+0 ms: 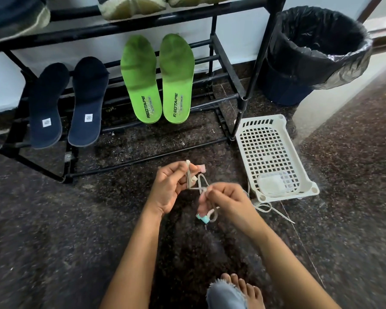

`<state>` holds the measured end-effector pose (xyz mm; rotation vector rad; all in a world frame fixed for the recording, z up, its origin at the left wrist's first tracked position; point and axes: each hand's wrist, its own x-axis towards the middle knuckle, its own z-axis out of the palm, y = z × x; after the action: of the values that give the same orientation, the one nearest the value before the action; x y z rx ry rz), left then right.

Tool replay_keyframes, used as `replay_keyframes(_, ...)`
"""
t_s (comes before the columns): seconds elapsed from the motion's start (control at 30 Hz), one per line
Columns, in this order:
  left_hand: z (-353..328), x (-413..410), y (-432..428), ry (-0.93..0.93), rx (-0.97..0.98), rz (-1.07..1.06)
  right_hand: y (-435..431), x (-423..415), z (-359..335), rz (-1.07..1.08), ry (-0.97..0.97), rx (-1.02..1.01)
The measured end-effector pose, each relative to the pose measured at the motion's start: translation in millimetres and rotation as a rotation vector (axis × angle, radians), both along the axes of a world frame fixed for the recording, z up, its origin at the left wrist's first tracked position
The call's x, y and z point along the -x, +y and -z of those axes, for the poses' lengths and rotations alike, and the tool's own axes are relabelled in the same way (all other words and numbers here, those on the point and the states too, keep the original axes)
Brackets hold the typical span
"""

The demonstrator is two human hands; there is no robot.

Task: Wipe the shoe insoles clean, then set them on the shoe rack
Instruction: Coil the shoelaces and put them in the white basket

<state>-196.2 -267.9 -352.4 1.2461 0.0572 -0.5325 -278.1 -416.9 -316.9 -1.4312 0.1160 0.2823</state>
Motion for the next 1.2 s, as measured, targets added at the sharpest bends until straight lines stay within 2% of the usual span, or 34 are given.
replay_keyframes(0.13, -1.1, 6.3, -2.1, -0.028, -0.083, 0.091, -8.3, -33.2, -47.4, 0.097, -0.043, -0.051)
replay_keyframes(0.33, -4.3, 10.7, -4.0, -0.112, -0.168, 0.254, -18.7, -90.4, -77.8, 0.188, 0.057, -0.079)
replay_keyframes(0.43, -6.8, 13.9, -1.0, -0.070, -0.097, 0.276, -25.6, -121.8, -68.0, 0.320, 0.141, -0.153)
replay_keyframes(0.53, -12.8, 15.5, 5.3, 0.020, 0.098, 0.168, -35.2, -135.3, -30.5, 0.366, 0.309, -0.096)
replay_keyframes(0.6, -16.0, 14.2, 10.1, 0.060, 0.255, 0.098, -38.1, -126.6, 3.5, 0.299, 0.464, 0.014)
replay_keyframes(0.67, -17.5, 12.1, 12.5, 0.086, 0.333, 0.065, -36.6, -104.4, 31.5, 0.119, 0.494, 0.355)
replay_keyframes(0.73, -18.3, 11.7, 12.6, 0.095, 0.347, 0.051, -33.9, -80.2, 54.6, -0.061, 0.325, 0.766)
replay_keyframes(0.77, -18.8, 11.6, 12.5, 0.103, 0.349, 0.046, -32.1, -69.8, 62.2, -0.063, 0.204, 0.787)
replay_keyframes(0.87, -22.5, 13.1, 11.6, 0.128, 0.364, 0.044, -24.9, -52.4, 65.6, -0.032, -0.139, 0.371)
replay_keyframes(0.93, -25.5, 14.6, 8.5, 0.139, 0.371, 0.037, -18.9, -52.0, 59.4, -0.104, -0.240, 0.183)
replay_keyframes(1.07, -28.6, 14.7, 3.2, 0.151, 0.369, -0.002, -5.6, -55.9, 52.5, -0.171, -0.163, -0.056)
replay_keyframes(1.2, -31.8, 10.7, 3.8, 0.162, 0.347, -0.036, 2.0, -47.9, 62.8, -0.095, -0.089, -0.032)
